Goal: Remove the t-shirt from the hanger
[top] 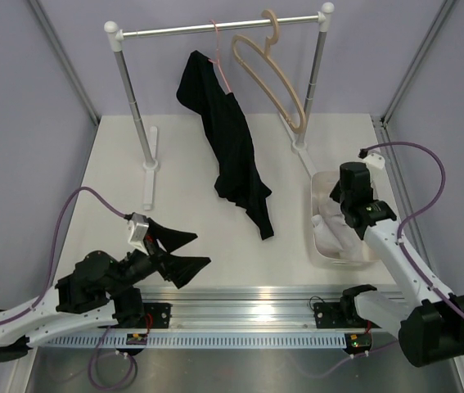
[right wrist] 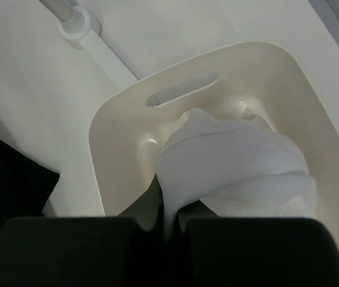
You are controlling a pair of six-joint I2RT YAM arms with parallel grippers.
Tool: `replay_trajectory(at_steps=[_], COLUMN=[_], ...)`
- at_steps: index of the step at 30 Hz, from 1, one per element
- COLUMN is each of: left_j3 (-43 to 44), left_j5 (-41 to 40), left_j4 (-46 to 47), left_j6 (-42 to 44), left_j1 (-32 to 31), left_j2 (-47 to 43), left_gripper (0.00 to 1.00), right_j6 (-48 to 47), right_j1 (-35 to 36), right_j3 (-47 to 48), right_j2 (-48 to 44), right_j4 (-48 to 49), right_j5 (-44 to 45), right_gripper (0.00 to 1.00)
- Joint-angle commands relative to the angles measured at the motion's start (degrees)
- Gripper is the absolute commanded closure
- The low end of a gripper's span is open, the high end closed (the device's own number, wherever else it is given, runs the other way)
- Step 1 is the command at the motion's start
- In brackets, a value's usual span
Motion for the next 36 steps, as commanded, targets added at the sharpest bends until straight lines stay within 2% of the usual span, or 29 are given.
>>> replay_trajectory(at_steps=[1, 3, 4, 7, 8, 10, 11, 13, 16, 18, 20, 21, 24, 25, 27, 28, 31, 34, 36], left_j3=[-0.12, -0.2, -0.38, -0.21, -0.12, -0.2, -0.29, -0.29, -0.12, 0.15, 0.32, 0.32, 0.15, 0.06, -0.46, -0.73, -1.96, -1.53, -1.17], left_j5=[-0.99, -1.25, -1.43, -1.43, -1.52, -1.35, -1.43, -1.69, -1.87, -1.78, -1.35, -0.91, 0.41, 0.59, 0.5, 0.5, 0.33, -0.46, -0.64], left_j4=[2.57, 2.83, 2.83, 2.48, 2.31, 1.96, 1.87, 1.34, 1.16, 1.16, 1.16, 1.16, 0.29, 0.11, -0.85, -1.03, -1.38, -2.44, -2.97], left_j6=[0.2, 0.2, 0.11, 0.37, 0.37, 0.46, 0.46, 0.55, 0.72, 0.55, 0.46, 0.29, -0.68, -1.03, -1.99, -2.35, -3.32, -3.49, -3.49], left_j1=[-0.26, -0.26, -0.26, -0.26, -0.34, -0.34, -0.26, -0.26, -0.26, -0.34, -0.26, -0.26, -0.26, -0.26, -0.26, -0.34, -0.26, -0.26, -0.26], left_j2=[1.52, 1.87, 1.88, 1.52, 1.44, 1.0, 0.74, 0.47, 0.21, 0.21, 0.03, -0.06, -0.93, -1.37, -2.87, -3.57, -6.46, -7.26, -7.27], left_gripper=[0.01, 0.01, 0.01, 0.01, 0.01, 0.01, 0.01, 0.01, 0.01, 0.01, 0.01, 0.01, 0.01, 0.01, 0.01, 0.01, 0.01, 0.01, 0.01], right_j6=[2.49, 4.68, 5.39, 5.14, 4.53, 3.12, 2.5, 1.8, 0.92, 1.61, 3.02, 3.46, 5.66, 6.62, 7.33, 7.68, 6.72, 5.05, 5.13], right_j1=[-1.96, -4.06, -4.68, -6.79, -6.97, -6.97, -6.97, -6.97, -6.97, -6.97, -6.97, -6.97, -6.97, -6.89, -6.97, -6.97, -6.97, -6.97, -6.89], right_j3=[-0.07, -0.68, -0.77, 0.71, 2.29, 4.22, 5.37, 7.56, 13.01, 11.45, 7.17, 5.31, -2.51, -5.75, -8.41, -9.81, -10.44, -10.79, -11.41], right_j2=[3.65, 5.42, 6.29, 7.09, 6.74, 3.86, 2.19, -1.59, -4.58, -8.27, -10.74, -13.19, -18.55, -20.05, -23.56, -24.37, -26.22, -26.31, -26.22], right_j4=[3.77, 3.85, 3.94, 2.55, 1.93, -1.13, -1.94, -5.53, -12.74, -13.37, -12.85, -11.63, -8.81, -8.28, -7.23, -7.22, -8.97, -9.07, -7.93], right_j5=[-1.68, -2.21, -2.38, -4.83, -5.54, -7.9, -8.96, -13.53, -18.89, -24.32, -28.19, -32.75, -39.89, -40.61, -41.66, -41.58, -40.09, -40.17, -40.44], right_gripper=[1.0, 0.91, 0.79, 0.56, 0.42, 0.36, 0.28, 0.21, 0.24, 0.3, 0.39, 0.48, 0.61, 0.61, 0.6, 0.51, 0.38, 0.32, 0.32])
